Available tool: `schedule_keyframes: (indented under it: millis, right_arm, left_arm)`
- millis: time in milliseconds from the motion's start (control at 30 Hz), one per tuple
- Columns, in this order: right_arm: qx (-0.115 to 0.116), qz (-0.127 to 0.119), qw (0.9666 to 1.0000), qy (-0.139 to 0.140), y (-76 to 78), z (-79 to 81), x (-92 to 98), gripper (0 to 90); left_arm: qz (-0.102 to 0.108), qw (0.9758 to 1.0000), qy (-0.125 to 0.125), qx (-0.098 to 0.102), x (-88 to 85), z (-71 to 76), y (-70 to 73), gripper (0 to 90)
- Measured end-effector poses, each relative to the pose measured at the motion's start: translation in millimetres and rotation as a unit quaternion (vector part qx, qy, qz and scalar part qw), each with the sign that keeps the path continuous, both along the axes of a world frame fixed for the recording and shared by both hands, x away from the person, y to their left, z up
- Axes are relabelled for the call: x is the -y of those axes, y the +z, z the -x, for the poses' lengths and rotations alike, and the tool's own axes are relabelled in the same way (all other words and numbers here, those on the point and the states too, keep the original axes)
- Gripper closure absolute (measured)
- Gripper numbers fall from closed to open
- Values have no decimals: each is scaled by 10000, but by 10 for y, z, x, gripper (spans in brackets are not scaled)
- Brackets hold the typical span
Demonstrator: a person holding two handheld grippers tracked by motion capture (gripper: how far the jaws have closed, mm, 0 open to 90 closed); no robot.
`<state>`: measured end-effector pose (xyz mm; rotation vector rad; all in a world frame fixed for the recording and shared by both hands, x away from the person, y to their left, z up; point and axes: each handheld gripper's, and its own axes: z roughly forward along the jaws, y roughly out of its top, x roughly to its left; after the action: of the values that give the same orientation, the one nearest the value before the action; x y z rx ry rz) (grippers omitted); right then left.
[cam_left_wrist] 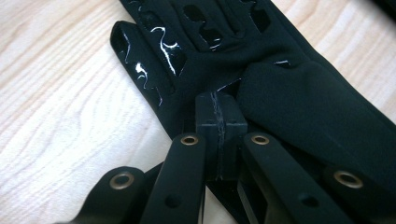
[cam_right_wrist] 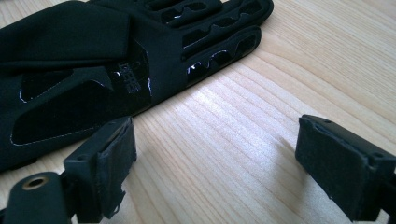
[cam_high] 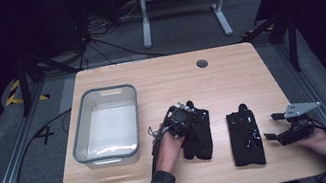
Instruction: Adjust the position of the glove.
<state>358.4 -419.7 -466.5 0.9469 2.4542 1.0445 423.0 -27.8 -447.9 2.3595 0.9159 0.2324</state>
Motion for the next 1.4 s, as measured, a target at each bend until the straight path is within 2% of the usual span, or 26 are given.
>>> schedule_keyframes:
  millis: [167, 300, 333, 433, 467, 500, 567, 600, 700, 800, 900, 1067, 1400]
  right_arm:
    - [0, 6, 10000, 2, 1, 1, 0, 127]
    - [-1, 7, 10000, 1, 1, 1, 0, 127]
    - [4, 5, 10000, 1, 0, 1, -1, 127]
    - [-4, 20, 10000, 15, 6, 1, -4, 152]
    - [-29, 38, 10000, 49, 18, 4, -8, 189]
    - [-64, 72, 9999, 101, 44, 1, -14, 290]
    - [-106, 62, 9998, 171, 86, 0, -25, 395]
    - [-86, -23, 9998, 179, 115, 5, -33, 480]
    - [13, -232, 9992, 331, 190, 23, -97, 656]
    - [-17, -326, 9980, 541, 225, 3, -230, 798]
    - [-122, -248, 9969, 741, 203, -51, -402, 892]
    - [-170, 83, 9967, 793, 125, -111, -524, 900]
    - [-188, 67, 9953, 949, 114, -152, -679, 900]
  left_arm:
    - [-1, 9998, -189, -14, 27, 139, -1, 898]
    - [116, 9995, -286, -37, 65, 279, -16, 898]
    - [148, 9995, -284, -69, 68, 310, -16, 898]
    - [222, 9995, -212, -2, 78, 384, -34, 898]
    - [233, 9995, -215, 2, 80, 399, -36, 898]
    - [225, 9995, -209, 7, 82, 405, -36, 899]
    - [203, 9996, -212, 15, 86, 412, -35, 898]
    - [210, 9996, -207, 11, 87, 412, -36, 898]
    - [253, 9995, -208, -15, 77, 403, -40, 898]
    - [268, 9994, -206, -24, 76, 400, -42, 898]
    - [242, 9995, -201, 5, 81, 405, -41, 898]
    - [250, 9995, -176, 9, 83, 410, -44, 898]
    - [195, 9997, -165, 9, 91, 418, -37, 898]
